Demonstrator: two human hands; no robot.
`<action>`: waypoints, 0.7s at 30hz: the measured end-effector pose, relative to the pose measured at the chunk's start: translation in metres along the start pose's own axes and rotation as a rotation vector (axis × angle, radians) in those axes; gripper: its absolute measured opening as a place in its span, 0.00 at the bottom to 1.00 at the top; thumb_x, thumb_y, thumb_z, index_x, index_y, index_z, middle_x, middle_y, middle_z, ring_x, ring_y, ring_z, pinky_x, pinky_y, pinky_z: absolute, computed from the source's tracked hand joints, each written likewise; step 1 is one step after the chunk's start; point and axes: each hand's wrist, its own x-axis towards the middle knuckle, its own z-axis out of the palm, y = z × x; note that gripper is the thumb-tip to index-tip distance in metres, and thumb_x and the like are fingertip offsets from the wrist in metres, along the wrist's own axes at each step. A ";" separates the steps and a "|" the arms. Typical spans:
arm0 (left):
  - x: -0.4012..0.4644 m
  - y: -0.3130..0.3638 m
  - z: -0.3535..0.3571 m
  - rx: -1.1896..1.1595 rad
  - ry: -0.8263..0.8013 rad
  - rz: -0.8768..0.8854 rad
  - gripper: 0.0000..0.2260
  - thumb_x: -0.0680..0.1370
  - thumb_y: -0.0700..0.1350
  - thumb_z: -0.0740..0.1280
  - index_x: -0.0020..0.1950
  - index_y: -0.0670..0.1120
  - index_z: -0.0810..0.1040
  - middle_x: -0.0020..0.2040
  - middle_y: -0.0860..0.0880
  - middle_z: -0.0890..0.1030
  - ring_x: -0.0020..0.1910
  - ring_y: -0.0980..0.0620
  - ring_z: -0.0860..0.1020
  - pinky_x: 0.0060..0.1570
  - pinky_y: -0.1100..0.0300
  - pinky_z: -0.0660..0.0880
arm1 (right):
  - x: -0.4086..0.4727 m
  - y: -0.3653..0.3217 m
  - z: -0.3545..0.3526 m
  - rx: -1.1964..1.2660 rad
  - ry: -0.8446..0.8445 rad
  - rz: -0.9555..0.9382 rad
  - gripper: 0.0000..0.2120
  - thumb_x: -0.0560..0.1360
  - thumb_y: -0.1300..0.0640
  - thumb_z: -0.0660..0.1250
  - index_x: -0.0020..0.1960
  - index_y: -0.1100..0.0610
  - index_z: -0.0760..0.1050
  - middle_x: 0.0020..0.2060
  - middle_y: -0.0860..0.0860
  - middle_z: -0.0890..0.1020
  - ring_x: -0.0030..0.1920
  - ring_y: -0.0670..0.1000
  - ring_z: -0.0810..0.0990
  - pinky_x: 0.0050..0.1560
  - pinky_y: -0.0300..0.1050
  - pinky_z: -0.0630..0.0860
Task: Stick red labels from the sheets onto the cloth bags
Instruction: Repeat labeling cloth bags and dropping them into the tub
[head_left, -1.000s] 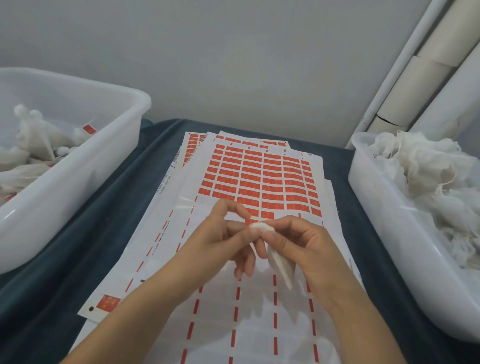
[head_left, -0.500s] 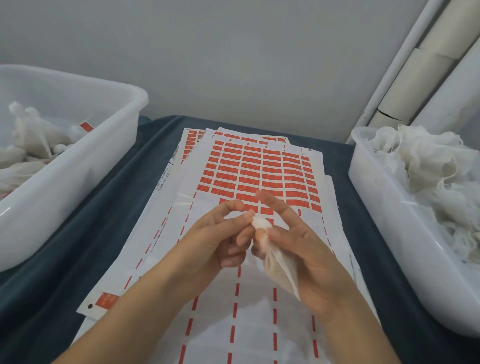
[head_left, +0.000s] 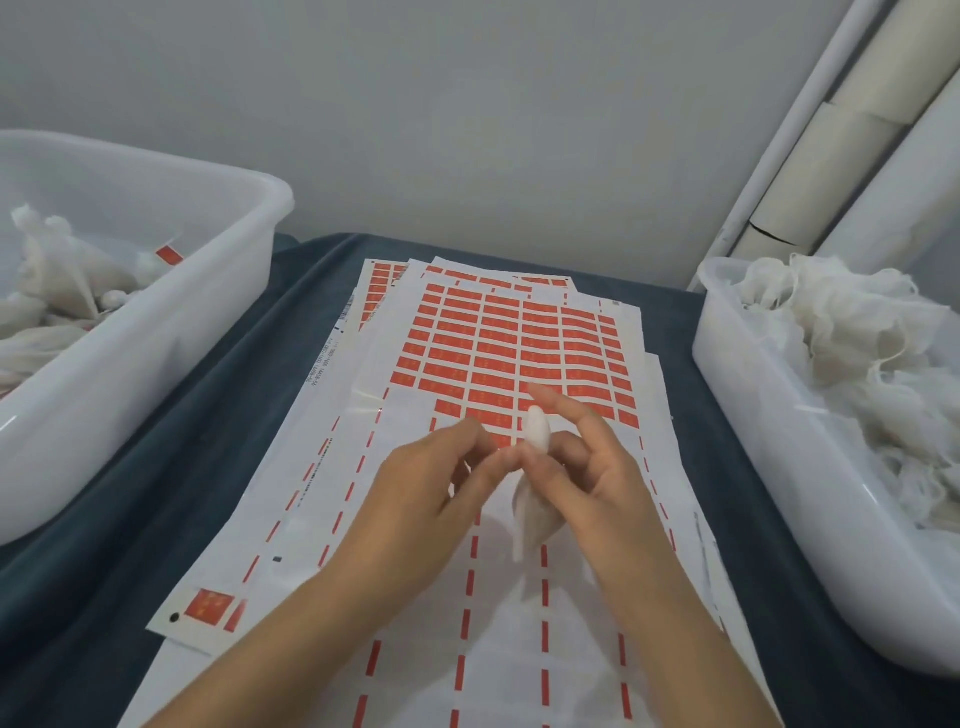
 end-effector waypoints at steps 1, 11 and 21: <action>0.001 -0.002 0.000 -0.015 -0.005 0.005 0.10 0.68 0.62 0.56 0.37 0.58 0.69 0.33 0.63 0.73 0.40 0.70 0.73 0.34 0.78 0.69 | 0.001 0.000 0.000 0.007 0.001 -0.005 0.22 0.65 0.41 0.65 0.58 0.34 0.69 0.51 0.31 0.79 0.54 0.31 0.75 0.41 0.23 0.72; 0.008 -0.002 -0.004 -0.321 -0.110 -0.201 0.15 0.64 0.60 0.63 0.37 0.49 0.78 0.29 0.57 0.80 0.26 0.59 0.77 0.27 0.72 0.72 | 0.001 -0.001 -0.002 -0.045 0.006 -0.041 0.23 0.64 0.41 0.65 0.59 0.34 0.68 0.50 0.30 0.79 0.53 0.34 0.77 0.45 0.26 0.75; 0.011 -0.003 -0.023 -0.924 -0.161 -0.431 0.11 0.69 0.51 0.67 0.31 0.46 0.79 0.28 0.48 0.76 0.24 0.57 0.71 0.24 0.67 0.70 | 0.004 -0.006 -0.005 0.030 -0.055 -0.039 0.36 0.58 0.46 0.74 0.62 0.34 0.63 0.46 0.32 0.75 0.48 0.40 0.80 0.38 0.30 0.76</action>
